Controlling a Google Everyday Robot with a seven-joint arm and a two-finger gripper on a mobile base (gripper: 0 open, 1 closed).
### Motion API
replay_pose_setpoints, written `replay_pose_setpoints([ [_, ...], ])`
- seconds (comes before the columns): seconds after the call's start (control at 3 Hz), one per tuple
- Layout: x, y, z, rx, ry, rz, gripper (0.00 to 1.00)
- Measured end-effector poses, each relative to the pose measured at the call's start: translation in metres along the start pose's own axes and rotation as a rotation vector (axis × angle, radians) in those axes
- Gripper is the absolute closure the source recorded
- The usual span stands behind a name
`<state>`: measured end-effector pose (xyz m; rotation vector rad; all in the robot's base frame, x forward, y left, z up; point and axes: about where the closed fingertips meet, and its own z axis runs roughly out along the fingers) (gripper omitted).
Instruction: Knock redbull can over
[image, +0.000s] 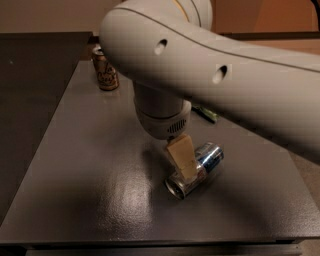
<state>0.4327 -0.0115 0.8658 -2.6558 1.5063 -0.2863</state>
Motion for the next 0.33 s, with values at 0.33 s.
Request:
replay_pose_setpoints([
  [0.33,0.0000,0.0000,0.0000,0.000,0.000,0.000,0.00],
])
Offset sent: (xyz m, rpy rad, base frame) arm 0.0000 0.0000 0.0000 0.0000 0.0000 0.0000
